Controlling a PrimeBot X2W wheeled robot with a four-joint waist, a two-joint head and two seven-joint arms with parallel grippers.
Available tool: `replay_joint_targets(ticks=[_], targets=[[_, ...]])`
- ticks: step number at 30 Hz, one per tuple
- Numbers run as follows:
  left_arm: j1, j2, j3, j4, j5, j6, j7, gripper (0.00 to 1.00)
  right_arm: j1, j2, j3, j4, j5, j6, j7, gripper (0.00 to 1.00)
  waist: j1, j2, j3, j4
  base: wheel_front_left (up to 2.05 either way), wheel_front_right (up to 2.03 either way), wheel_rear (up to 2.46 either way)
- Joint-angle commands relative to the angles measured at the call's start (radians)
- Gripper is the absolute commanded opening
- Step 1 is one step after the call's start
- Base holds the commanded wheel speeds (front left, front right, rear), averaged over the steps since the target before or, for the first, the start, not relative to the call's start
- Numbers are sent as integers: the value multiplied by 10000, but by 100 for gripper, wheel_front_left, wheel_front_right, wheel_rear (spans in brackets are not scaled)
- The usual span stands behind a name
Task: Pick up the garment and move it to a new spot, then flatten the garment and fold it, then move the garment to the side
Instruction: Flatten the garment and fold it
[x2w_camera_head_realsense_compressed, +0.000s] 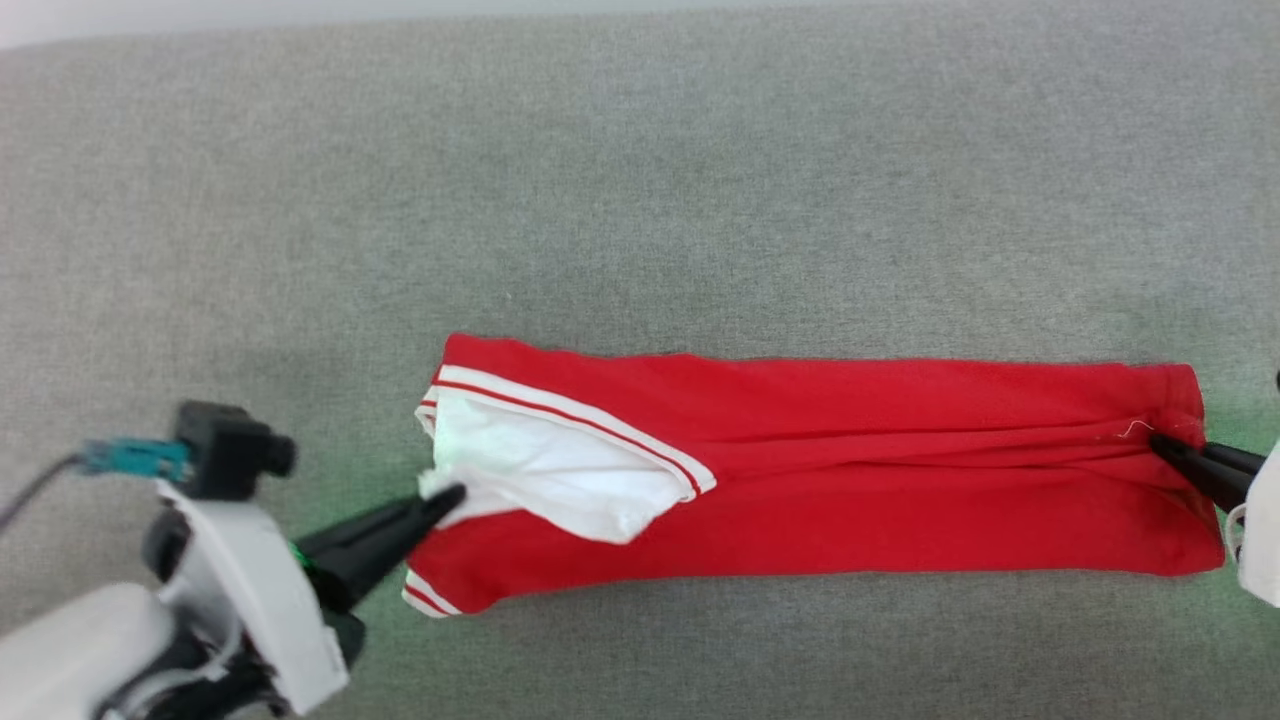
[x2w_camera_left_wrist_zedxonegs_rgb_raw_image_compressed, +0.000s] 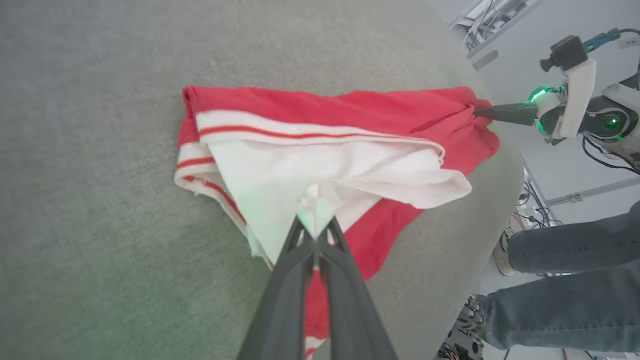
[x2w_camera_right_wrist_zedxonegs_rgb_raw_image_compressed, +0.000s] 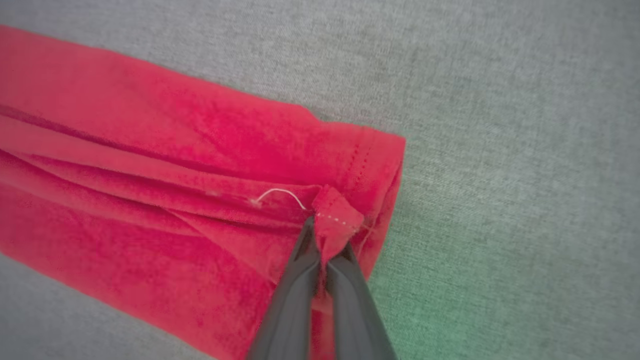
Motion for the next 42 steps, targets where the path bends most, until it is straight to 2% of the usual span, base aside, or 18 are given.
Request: replay_joint_targets(ticks=[1,6,10,15,16,17,18,19,20,21,23,29,33,36,42], targets=[[134,-246,-127,163,83,15,41,0,157,138,-75,133,-176,-11,-56,0,0,0,86,46,0,0,0],[-81,-1174,-567,1506,445,16,-11,0,205,959,-113,618,-541,-9,-188,0,0,0,218,98,0,0,0],[-287,-1692,-907,2310,740,22,-93,0,66,1425,-46,907,-800,-9,-289,0,0,0,294,110,0,0,0],[-459,-1960,-1154,2720,721,31,-399,0,-40,1618,67,975,-947,-3,-424,0,0,0,297,98,0,0,0],[-498,-1974,-1174,2734,764,31,-529,5,-31,1675,108,894,-801,3,-399,0,0,0,272,90,0,0,0],[-518,-1991,-1181,2741,703,30,-646,21,17,1711,152,760,-647,26,-366,25,0,0,225,96,0,0,0],[-527,-1986,-1202,2699,625,30,-760,36,78,1715,118,679,-482,26,-356,55,0,0,175,103,0,0,0],[-531,-1973,-1206,2644,569,27,-884,42,131,1672,85,589,-341,26,-321,100,0,0,119,112,0,0,0],[-522,-1946,-1196,2589,487,21,-1015,48,161,1605,62,473,-249,24,-307,100,0,0,62,123,0,0,0],[-498,-1902,-1198,2540,401,21,-1124,67,192,1521,-20,379,-153,21,-331,100,0,0,-10,136,0,0,0],[-416,-1854,-1227,2406,286,19,-1334,98,249,1350,-268,236,77,8,-380,100,0,0,-155,183,0,0,0],[116,-1893,-878,2080,-223,18,-2085,100,700,898,-1038,27,568,-5,-407,100,0,0,-583,534,0,0,0],[725,-2185,-79,2529,-140,16,-2282,100,1145,733,-1605,279,798,-5,-432,100,0,0,-848,850,0,0,0],[1443,-2782,1279,3076,376,16,-2287,100,1491,651,-1982,585,928,-5,-410,100,0,0,-1004,1133,0,0,0],[2611,-4229,4148,3802,2916,382,-2280,100,1917,598,-2611,1074,1132,-5,-377,100,0,0,-1110,1611,0,0,0]])
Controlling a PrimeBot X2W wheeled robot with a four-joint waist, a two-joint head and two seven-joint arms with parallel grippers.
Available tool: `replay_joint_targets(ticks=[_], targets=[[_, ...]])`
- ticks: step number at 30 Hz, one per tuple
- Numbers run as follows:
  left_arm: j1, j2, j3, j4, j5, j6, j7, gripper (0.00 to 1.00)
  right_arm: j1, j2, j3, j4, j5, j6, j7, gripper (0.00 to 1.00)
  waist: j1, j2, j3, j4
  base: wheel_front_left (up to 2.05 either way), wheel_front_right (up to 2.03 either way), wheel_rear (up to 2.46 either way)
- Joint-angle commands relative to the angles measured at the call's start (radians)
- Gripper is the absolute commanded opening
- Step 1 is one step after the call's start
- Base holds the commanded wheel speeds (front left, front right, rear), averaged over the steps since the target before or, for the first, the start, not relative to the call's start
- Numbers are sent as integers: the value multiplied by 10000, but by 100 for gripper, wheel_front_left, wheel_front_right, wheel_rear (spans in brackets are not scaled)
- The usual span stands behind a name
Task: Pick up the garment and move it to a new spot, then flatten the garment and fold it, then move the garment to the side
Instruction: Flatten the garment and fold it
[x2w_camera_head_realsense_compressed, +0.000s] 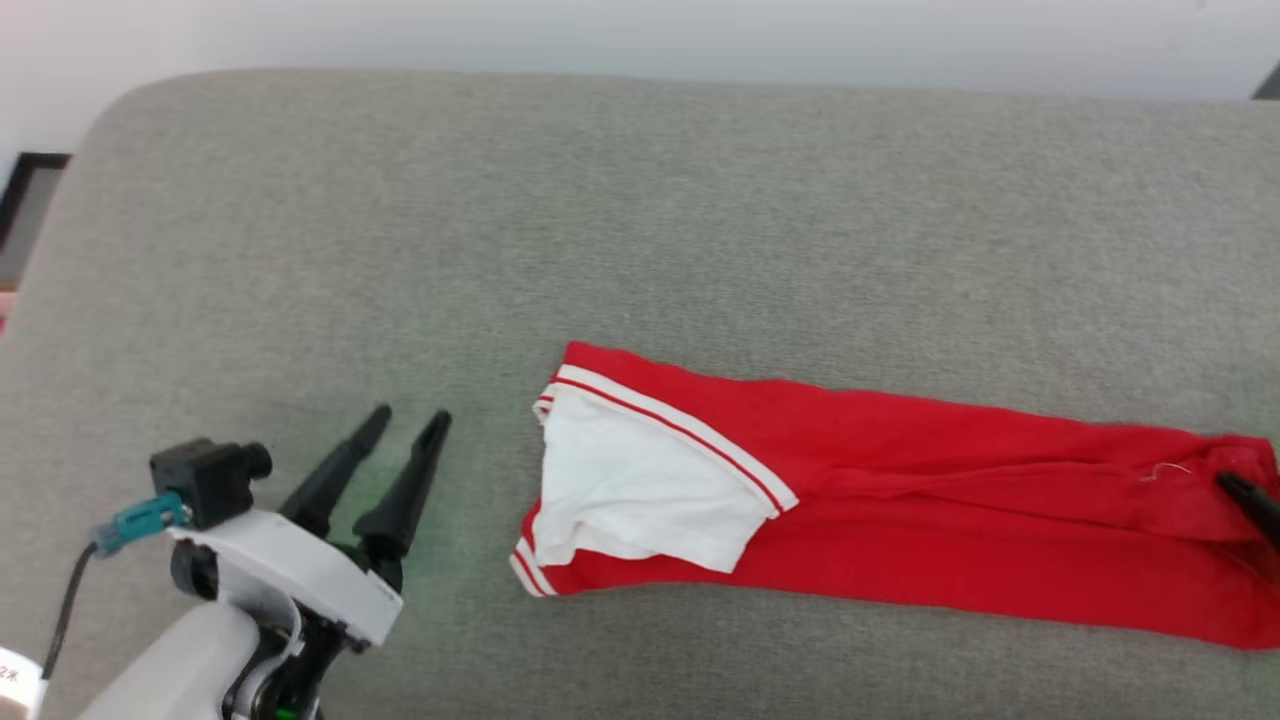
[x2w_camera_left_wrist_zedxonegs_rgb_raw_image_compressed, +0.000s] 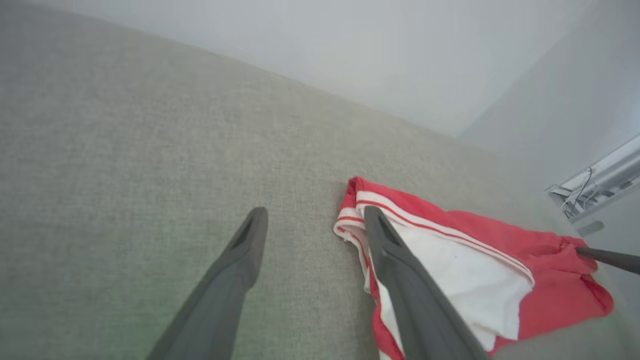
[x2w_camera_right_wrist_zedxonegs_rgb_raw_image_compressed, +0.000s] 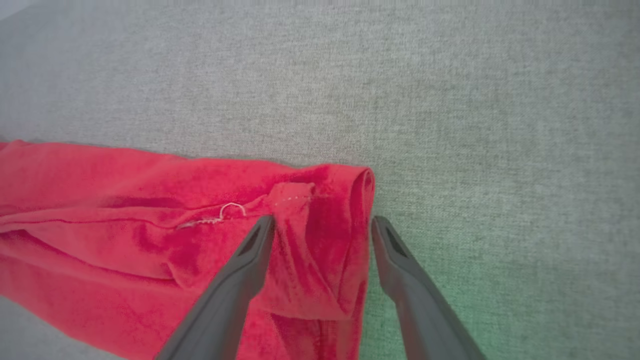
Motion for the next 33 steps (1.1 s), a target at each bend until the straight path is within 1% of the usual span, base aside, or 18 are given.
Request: replay_joint_targets(ticks=[1,3,7,9,11,12,15,18,23,24,27,28,29,30,31,33], targets=[[303,-290,694,19,771,74,5,100,144,23,-172,83,86,3,55,100,0,0,-126,292,0,0,0],[565,-744,1535,-81,1749,82,6,100,172,35,-323,131,63,3,122,100,0,0,-105,338,0,0,0],[948,-1412,2959,-490,3781,37,5,100,174,32,-600,39,144,3,412,100,0,0,-67,294,0,0,0],[1119,-1612,3464,-691,4932,99,5,100,184,51,-763,38,186,3,633,100,0,0,-59,238,0,0,0],[1292,-1988,3935,-822,5698,79,4,100,255,85,-914,78,256,3,926,100,0,0,-52,187,0,0,0],[1292,-1988,3935,-822,5698,79,4,100,255,85,-914,78,256,3,926,100,0,0,-52,187,0,0,0],[1456,-2353,4397,-835,6692,13,4,100,350,193,-1069,235,307,3,1546,100,0,0,-27,128,0,0,0],[1606,-2746,4777,-725,7361,-103,4,100,297,391,-1141,384,132,3,2122,100,0,0,35,74,0,0,0],[1706,-3244,5229,-550,7972,-273,3,100,-144,1287,-1103,900,-481,3,2620,100,0,0,180,31,0,0,0],[1723,-3378,5296,-444,7922,-282,3,100,-239,1489,-1078,1049,-637,3,2732,100,0,0,212,39,0,0,0],[1588,-3523,5403,-278,8053,-332,3,100,-471,2035,-948,1412,-1005,6,3153,100,0,0,290,92,0,0,0],[1542,-3563,5447,-260,8088,-334,3,100,-545,2184,-929,1471,-1100,12,3252,72,0,0,312,110,0,0,0],[1495,-3564,5451,-259,8148,-340,3,100,-634,2312,-942,1511,-1210,29,3315,38,0,0,332,126,0,0,0],[1484,-3572,5405,-265,8144,-344,3,100,-701,2423,-974,1540,-1288,31,3376,2,0,0,348,141,0,0,0],[1483,-3567,5372,-268,8112,-345,3,100,-738,2517,-997,1550,-1367,32,3423,0,0,0,361,152,0,0,0],[1472,-3518,5380,-259,8071,-344,3,100,-819,2673,-1110,1544,-1485,32,3426,0,0,0,375,148,0,0,0]])
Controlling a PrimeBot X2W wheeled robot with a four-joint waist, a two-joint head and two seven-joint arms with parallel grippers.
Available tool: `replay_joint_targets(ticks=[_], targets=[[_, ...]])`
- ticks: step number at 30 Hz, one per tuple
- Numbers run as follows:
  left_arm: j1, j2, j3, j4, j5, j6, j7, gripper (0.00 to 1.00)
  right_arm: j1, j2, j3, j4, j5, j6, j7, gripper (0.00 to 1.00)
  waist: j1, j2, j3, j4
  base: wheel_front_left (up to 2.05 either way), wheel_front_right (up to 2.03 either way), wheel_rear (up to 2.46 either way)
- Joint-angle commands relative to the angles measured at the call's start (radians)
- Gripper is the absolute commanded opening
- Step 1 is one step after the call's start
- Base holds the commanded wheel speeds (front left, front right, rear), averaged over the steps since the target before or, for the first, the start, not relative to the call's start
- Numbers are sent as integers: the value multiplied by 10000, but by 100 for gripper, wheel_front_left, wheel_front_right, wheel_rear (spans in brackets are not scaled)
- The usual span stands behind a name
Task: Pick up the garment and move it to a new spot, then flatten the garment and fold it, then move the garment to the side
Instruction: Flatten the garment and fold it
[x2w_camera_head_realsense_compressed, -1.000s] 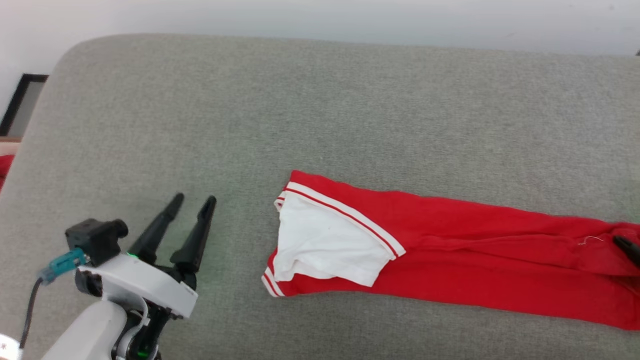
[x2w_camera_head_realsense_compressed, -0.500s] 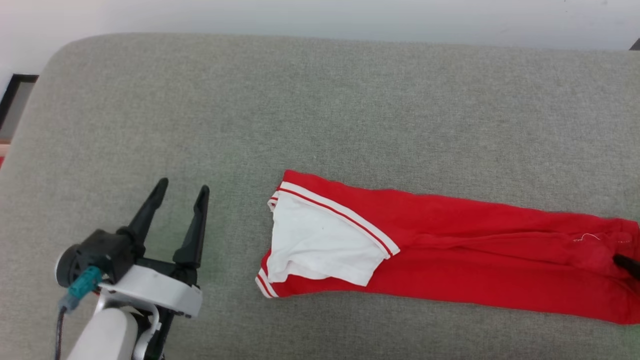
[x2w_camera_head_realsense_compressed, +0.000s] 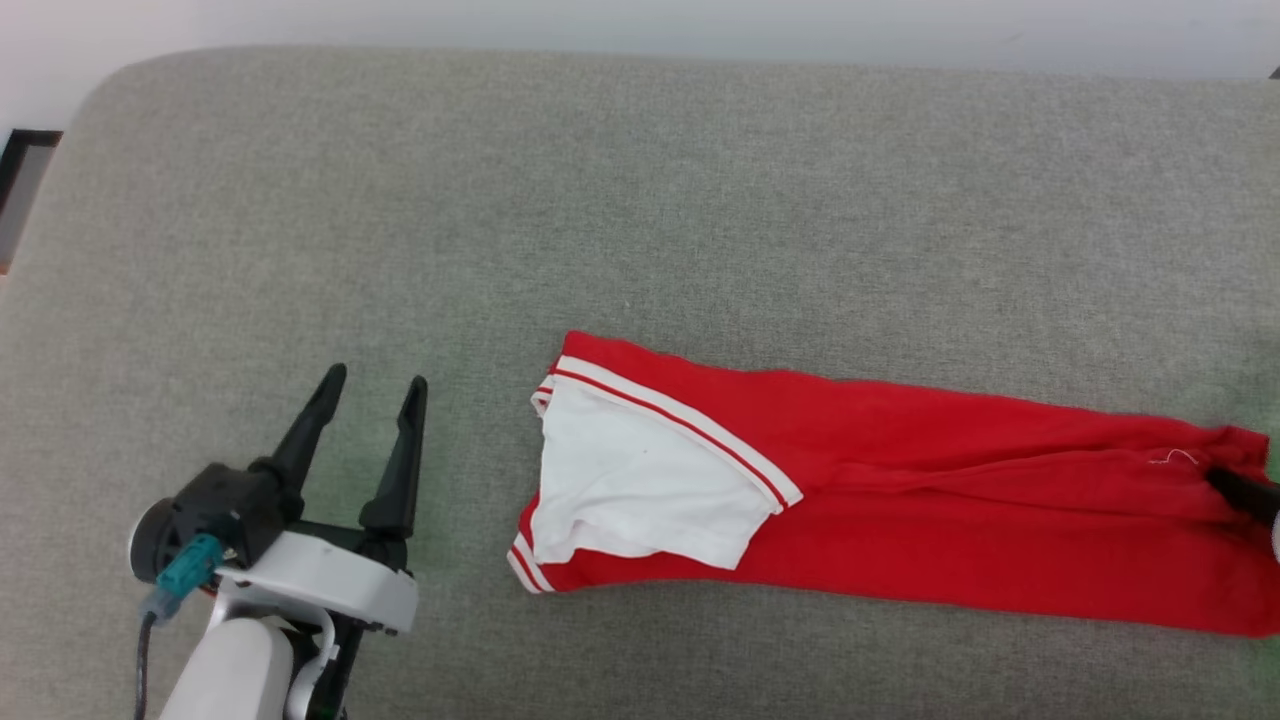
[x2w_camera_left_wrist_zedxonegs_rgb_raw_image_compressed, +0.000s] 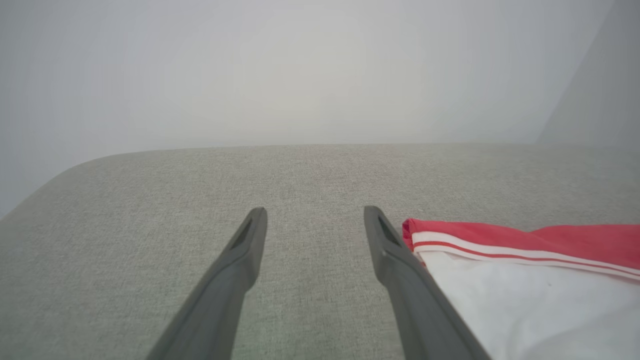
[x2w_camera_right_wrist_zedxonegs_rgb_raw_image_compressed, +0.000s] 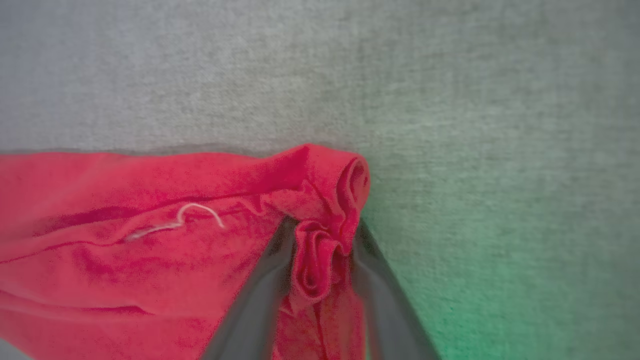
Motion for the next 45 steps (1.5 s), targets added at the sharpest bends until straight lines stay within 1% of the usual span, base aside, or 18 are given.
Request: replay_joint_targets(ticks=[1,4,9,14,20,26,28,30,33,37,41,45], targets=[[-35,45,21,4,-30,-17,5,100,238,855,435,156,-47,69,135,0,0,0,1,-14,0,0,0],[24,107,81,-20,-84,-19,5,100,170,810,141,144,-232,55,11,0,0,0,21,-95,0,0,0],[112,200,298,-84,-135,-21,5,100,-85,708,-494,66,-528,30,-584,0,0,0,95,-365,0,0,0],[228,355,374,-228,-272,-22,5,100,-263,481,-1423,551,-921,21,-1259,0,0,0,197,-714,0,0,0],[235,590,464,-341,-485,-22,5,100,-554,-136,-2647,1193,-1561,30,-2211,0,0,0,314,-1009,0,0,0],[215,636,397,-416,-742,-23,5,100,-708,-931,-4062,2470,-3119,32,-3450,0,0,0,303,-1097,0,0,0],[209,623,351,-397,-746,-23,5,100,-961,-854,-4379,2762,-3375,33,-3654,0,0,0,253,-1101,0,0,0],[254,585,349,-373,-770,-23,5,100,-1100,-644,-4336,2787,-3496,33,-3635,0,0,0,167,-1129,0,0,0],[363,476,347,-327,-808,-23,5,100,-1048,-404,-3904,2349,-3501,33,-3406,0,0,0,-13,-1153,0,0,0],[529,348,458,-322,-829,-23,5,100,-493,-108,-3189,1044,-3015,33,-3010,0,0,0,-216,-1170,0,0,0],[779,204,616,-345,-921,-23,5,100,224,329,-2412,-950,-2346,38,-2295,0,0,0,-388,-1174,0,0,0],[905,73,683,-368,-979,-23,5,100,703,1088,-1681,-3140,-2029,39,-1466,0,0,0,-460,-1161,0,0,0]])
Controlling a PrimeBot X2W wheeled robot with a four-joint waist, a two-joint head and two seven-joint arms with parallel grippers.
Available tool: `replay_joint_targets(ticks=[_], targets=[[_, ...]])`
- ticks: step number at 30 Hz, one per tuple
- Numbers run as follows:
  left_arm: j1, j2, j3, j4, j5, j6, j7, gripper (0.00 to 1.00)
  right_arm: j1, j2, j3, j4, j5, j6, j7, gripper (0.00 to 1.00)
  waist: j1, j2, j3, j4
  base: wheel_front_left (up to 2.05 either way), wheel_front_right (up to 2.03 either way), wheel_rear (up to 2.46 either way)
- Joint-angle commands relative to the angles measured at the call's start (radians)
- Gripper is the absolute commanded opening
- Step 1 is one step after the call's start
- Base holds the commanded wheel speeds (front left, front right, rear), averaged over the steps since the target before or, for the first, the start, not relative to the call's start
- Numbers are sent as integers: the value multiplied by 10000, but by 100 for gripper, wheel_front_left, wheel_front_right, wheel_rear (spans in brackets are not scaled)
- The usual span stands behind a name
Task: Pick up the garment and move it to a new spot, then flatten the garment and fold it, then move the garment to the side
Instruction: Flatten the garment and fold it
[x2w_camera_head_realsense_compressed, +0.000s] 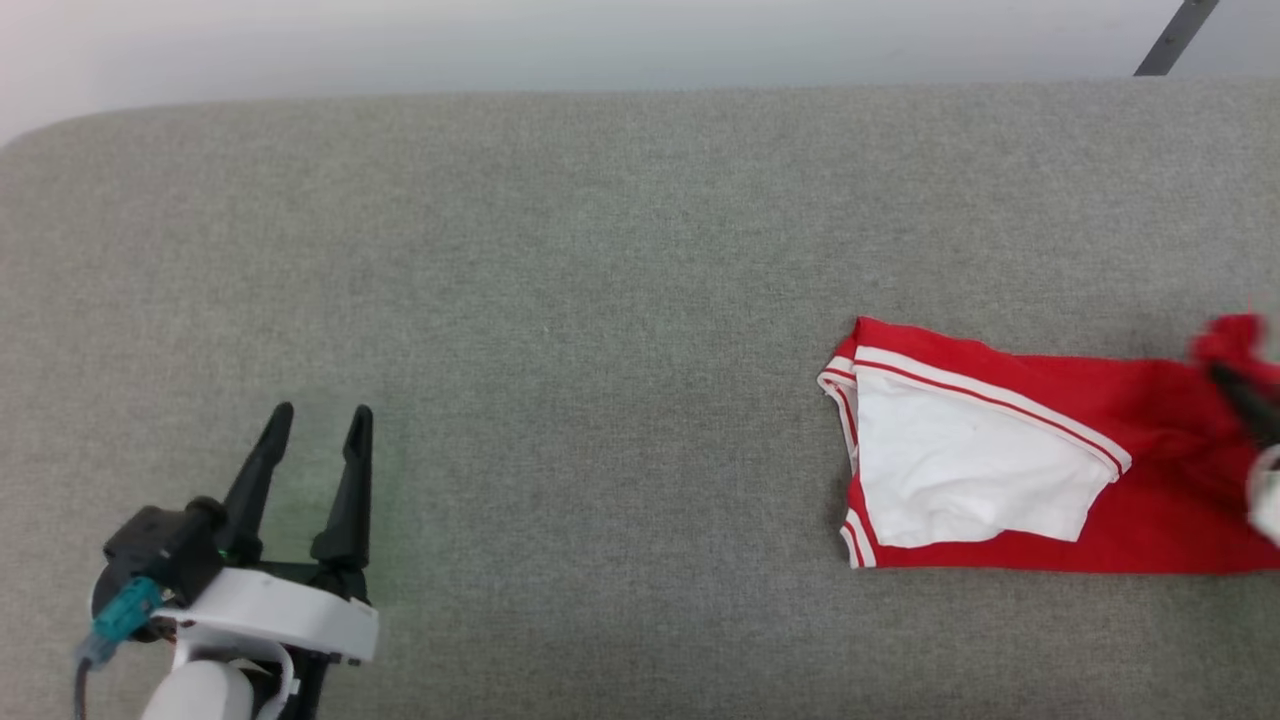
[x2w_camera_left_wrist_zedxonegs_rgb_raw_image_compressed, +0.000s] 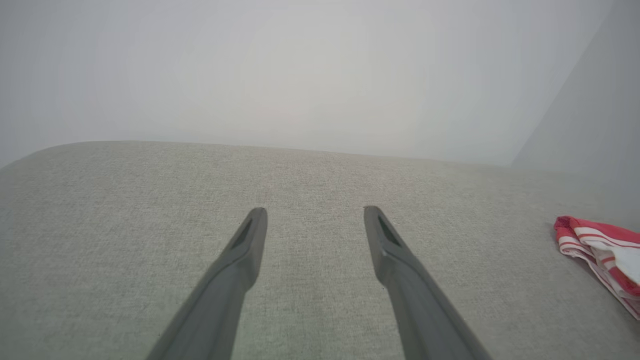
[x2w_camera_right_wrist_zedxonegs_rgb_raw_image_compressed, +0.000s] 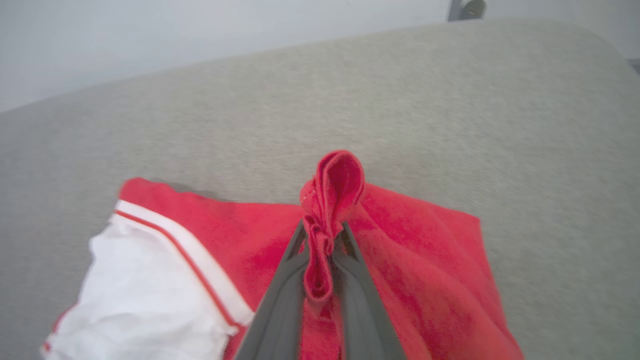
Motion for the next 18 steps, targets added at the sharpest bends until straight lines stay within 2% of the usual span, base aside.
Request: replay_joint_targets(ticks=[1,4,8,12,18], targets=[[69,-70,-36,-15,-54,-23,5,100,157,311,279,-541,40,-1,247,0,0,0,-22,49,0,0,0],[-6,-97,-158,-45,-116,-23,5,100,156,835,984,-1611,-144,-1,832,0,0,0,-13,192,0,0,0],[-121,-165,-259,-79,-190,-23,5,100,-318,1455,1751,-2193,-416,-1,1318,0,0,0,62,421,0,0,0],[-186,-236,-309,-64,-203,-23,5,100,-718,1709,2188,-2022,-669,-1,1337,0,0,0,128,610,0,0,0],[-397,-397,-425,-41,-256,-24,5,100,-1314,2089,2720,-716,-1059,1,936,0,0,0,379,1040,0,0,0]])
